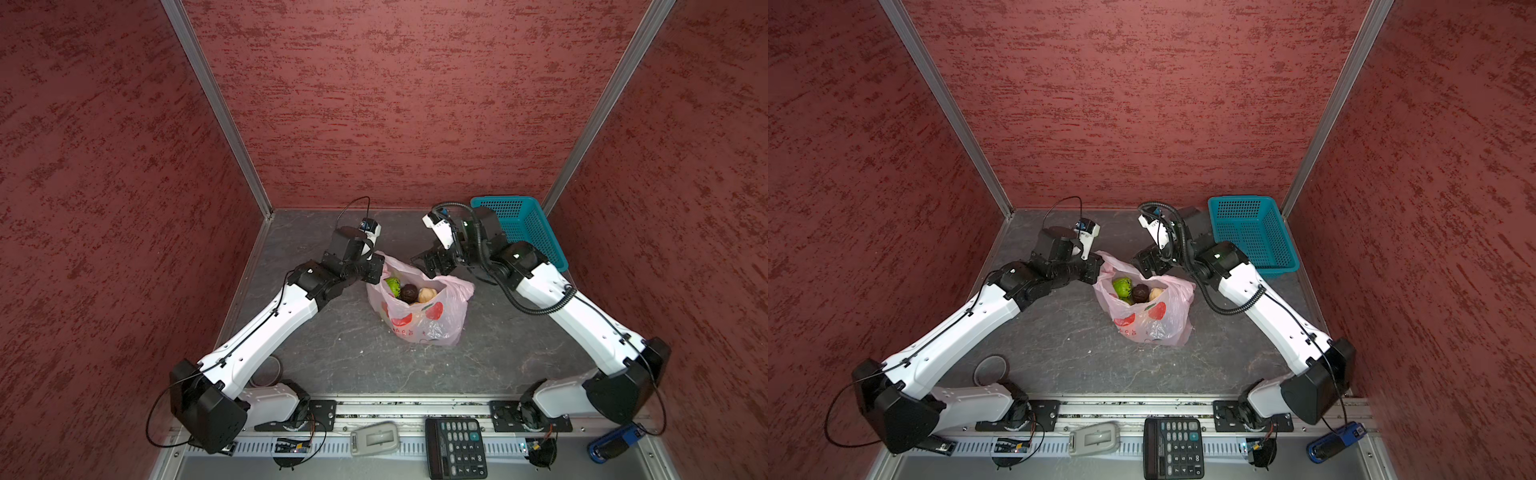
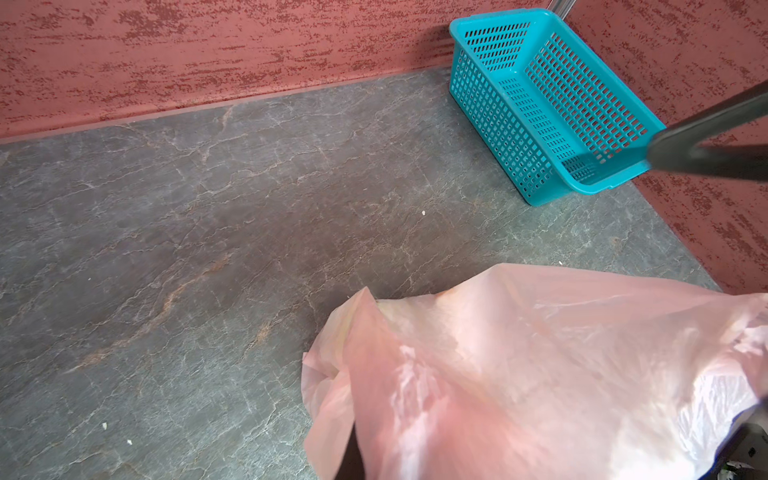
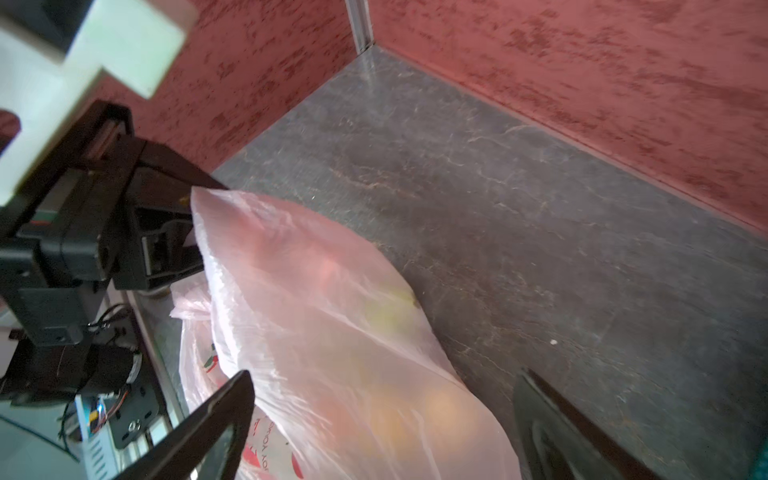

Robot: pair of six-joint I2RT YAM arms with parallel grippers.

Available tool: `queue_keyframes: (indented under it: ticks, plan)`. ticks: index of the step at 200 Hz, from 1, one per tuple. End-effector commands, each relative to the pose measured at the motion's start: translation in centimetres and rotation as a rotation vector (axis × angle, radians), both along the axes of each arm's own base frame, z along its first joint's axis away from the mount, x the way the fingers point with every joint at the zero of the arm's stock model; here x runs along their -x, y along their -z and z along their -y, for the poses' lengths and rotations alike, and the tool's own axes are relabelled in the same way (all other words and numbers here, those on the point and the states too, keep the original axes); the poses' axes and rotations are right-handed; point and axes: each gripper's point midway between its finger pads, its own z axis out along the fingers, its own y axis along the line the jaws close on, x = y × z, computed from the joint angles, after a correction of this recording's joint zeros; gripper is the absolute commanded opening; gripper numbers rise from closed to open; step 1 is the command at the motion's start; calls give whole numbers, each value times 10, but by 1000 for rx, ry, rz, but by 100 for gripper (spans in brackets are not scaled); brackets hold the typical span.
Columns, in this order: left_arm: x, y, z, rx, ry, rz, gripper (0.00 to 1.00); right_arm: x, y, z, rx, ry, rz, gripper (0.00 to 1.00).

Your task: Untie the knot of the plastic bag and take out the fruit

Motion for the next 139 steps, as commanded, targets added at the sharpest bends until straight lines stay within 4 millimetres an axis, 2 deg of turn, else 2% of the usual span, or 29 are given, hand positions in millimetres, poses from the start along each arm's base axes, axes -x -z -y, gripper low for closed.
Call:
queue_keyframes:
  ticks: [1, 34, 59, 71, 82, 88, 99, 105, 110, 116, 122, 139]
  plan:
    - [-4, -10, 4, 7, 6, 12, 0, 18, 14, -15, 70, -148, -24, 98]
    - [-8, -13, 8, 10, 8, 13, 0, 18, 43, -18, 119, -164, -52, 98]
    - [-8, -14, 10, 17, 11, 12, 0, 6, 67, -16, 157, -107, -62, 89]
    - [-8, -13, 10, 15, 13, 9, 0, -3, 73, -13, 172, -61, -57, 76]
    - [-7, -12, 9, 7, 11, 2, 0, -12, 70, -11, 170, -16, -33, 45]
    - [-7, -10, 8, -1, 9, -4, 1, -14, 65, -10, 161, 2, -13, 34]
    - [-5, -3, 5, -16, 3, -22, 9, -16, 53, -8, 136, 20, 24, 21]
    - [-3, 1, 2, -23, -4, -31, 17, -16, 44, -8, 119, 25, 41, 16]
    - [-2, 5, 1, -28, -7, -37, 27, -15, 38, -8, 105, 20, 55, 11]
    - [-1, 9, -1, -30, -17, -45, 46, -14, 30, -10, 89, 11, 66, 7]
    - [1, 12, -2, -28, -24, -52, 59, -12, 24, -11, 77, 1, 74, 2]
    - [1, 18, -4, -13, -49, -58, 75, -6, 15, -14, 58, -32, 75, 0]
